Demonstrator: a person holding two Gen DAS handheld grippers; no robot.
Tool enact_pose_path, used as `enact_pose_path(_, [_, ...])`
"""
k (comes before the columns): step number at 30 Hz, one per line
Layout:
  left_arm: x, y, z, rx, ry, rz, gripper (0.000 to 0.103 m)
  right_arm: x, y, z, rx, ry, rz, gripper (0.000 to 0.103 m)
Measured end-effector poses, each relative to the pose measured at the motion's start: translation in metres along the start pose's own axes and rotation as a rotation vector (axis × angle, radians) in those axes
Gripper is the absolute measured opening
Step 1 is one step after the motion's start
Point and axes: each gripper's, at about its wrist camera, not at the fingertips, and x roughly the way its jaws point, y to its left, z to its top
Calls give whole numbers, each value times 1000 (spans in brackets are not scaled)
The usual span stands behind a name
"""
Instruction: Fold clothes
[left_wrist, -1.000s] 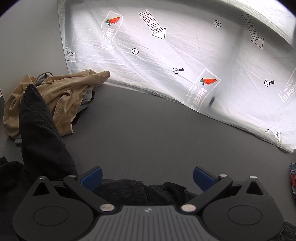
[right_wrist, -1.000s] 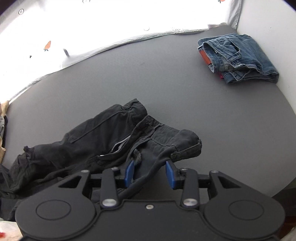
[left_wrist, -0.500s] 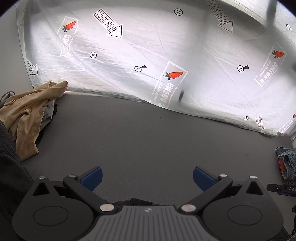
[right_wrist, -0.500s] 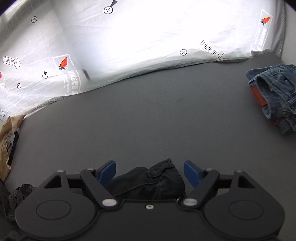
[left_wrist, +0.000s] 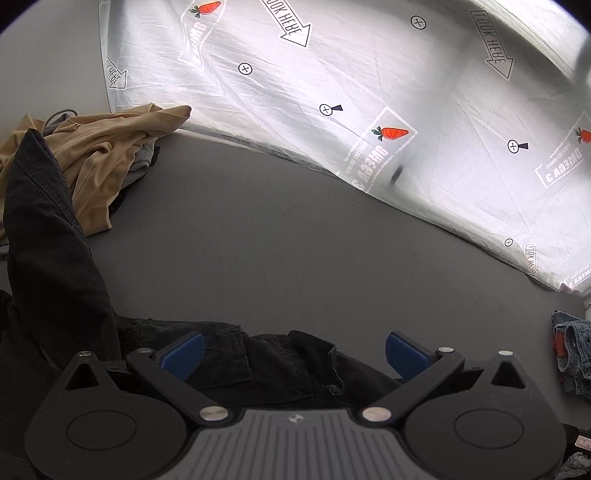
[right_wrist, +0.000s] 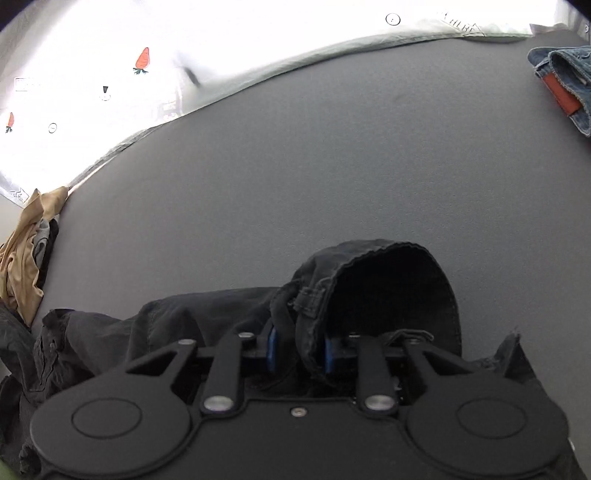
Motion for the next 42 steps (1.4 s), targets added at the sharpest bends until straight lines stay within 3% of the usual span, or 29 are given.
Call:
enact_pose_path(2, [-4,-2,-5,12,0,12,103,-33,7,0,39,-134,28,22])
enact_pose_path(6, [-7,-8,-6,26,-6,30,103,-95,13,56,77,-422,47,19])
enact_pose_path(12, [-4,-34,6,67,-69,60,103,-174,27,166,-80,-811,-41,19])
enact_pose_path(14, [1,-44,11,65,-87,55,103,-181,18,207,-88,-892,-111,21])
enact_pose_path(15, [6,-49,13,62,-87,58,103,-177,10,231,-74,-886,-137,23])
enact_pose_path(16, [10,-54,14,59,-88,61,103,-165,2,255,-73,-849,-172,35])
enact_pose_path(17, [16,-58,16,55,-85,65,103,-146,-6,277,-85,-789,-217,54])
enact_pose_path(18, [21,-62,18,50,-76,68,103,-123,-16,295,-103,-707,-257,59])
enact_pose_path(20, [33,-71,22,53,-59,65,103,-82,-38,307,-106,-546,-290,57])
enact_pose_path(24, [49,-84,22,126,-30,97,103,-41,-81,249,-39,-454,-213,66])
enact_pose_path(27, [65,-88,17,151,40,96,103,-18,-113,187,66,-387,-248,66])
enact_pose_path(30, [83,-91,16,170,112,79,103,7,-150,152,177,-292,-325,61])
enact_pose_path(34, [100,-106,23,226,141,61,103,32,-177,141,267,-261,-322,58])
enact_pose_path(38, [109,-120,29,244,142,40,103,61,-169,162,262,-267,-350,58])
enact_pose_path(42, [107,-124,26,259,134,40,103,102,-153,160,256,-247,-428,55])
